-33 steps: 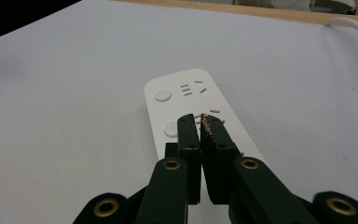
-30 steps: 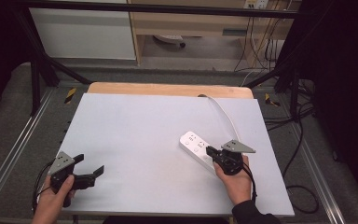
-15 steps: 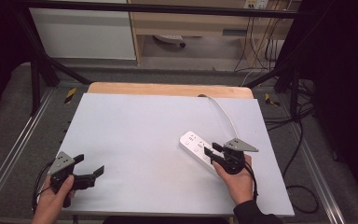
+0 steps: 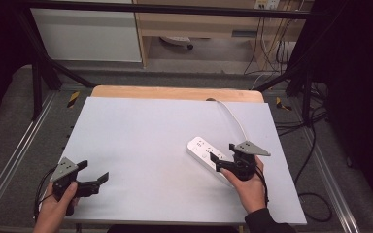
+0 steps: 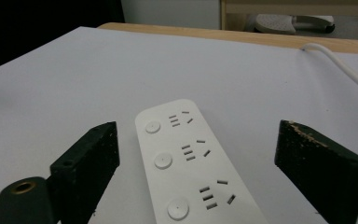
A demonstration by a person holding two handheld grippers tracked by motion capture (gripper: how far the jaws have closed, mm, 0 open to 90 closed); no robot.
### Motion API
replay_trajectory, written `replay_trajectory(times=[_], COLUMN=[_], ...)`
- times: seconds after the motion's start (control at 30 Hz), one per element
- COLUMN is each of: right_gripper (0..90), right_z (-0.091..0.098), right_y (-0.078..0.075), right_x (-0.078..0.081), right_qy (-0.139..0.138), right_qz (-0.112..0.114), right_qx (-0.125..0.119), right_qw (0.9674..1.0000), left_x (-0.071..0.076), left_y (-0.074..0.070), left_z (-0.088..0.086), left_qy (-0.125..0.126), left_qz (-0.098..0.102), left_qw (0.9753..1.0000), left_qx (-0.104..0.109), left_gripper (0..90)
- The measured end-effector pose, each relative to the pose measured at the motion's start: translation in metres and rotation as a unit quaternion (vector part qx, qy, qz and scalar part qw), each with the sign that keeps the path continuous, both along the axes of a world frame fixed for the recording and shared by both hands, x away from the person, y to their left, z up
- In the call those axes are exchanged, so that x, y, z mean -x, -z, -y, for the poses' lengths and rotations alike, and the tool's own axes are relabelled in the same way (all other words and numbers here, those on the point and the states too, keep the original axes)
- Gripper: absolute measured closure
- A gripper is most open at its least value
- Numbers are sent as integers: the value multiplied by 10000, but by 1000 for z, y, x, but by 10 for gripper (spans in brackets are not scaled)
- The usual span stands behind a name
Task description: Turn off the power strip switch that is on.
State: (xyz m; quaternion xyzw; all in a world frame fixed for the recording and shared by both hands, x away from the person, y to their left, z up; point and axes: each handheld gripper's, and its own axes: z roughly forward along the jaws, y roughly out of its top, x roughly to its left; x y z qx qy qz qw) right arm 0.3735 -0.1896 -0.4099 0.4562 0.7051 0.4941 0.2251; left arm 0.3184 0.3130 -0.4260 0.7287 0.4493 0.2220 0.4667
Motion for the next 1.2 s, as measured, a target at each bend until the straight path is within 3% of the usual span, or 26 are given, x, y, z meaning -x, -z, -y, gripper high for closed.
replay_trajectory(times=[0.17, 0.43, 0.6, 0.83, 1.2], right_gripper=[58, 36, 22, 18, 18], right_z=[5, 10, 13, 22, 47], right_y=[-3, -5, -8, -16, -21], right_x=[0, 5, 8, 12, 14], right_qy=[91, 79, 101, 277, 645], right_qz=[9, 386, 479, 666, 743], right_qx=[-34, 16, 19, -15, -41], right_qw=[10000, 9992, 9988, 9974, 9951], left_x=[0, 0, -1, 0, 0], left_y=[0, 0, 0, 0, 0], left_z=[0, -1, 1, 0, 0], left_qy=[-1, -14, 9, -19, -9], left_qz=[10, 6, 0, -1, 11], left_qw=[10000, 10000, 10000, 10000, 10000], left_qx=[-5, 3, -26, -3, -1], left_gripper=[54, 54, 55, 54, 54])
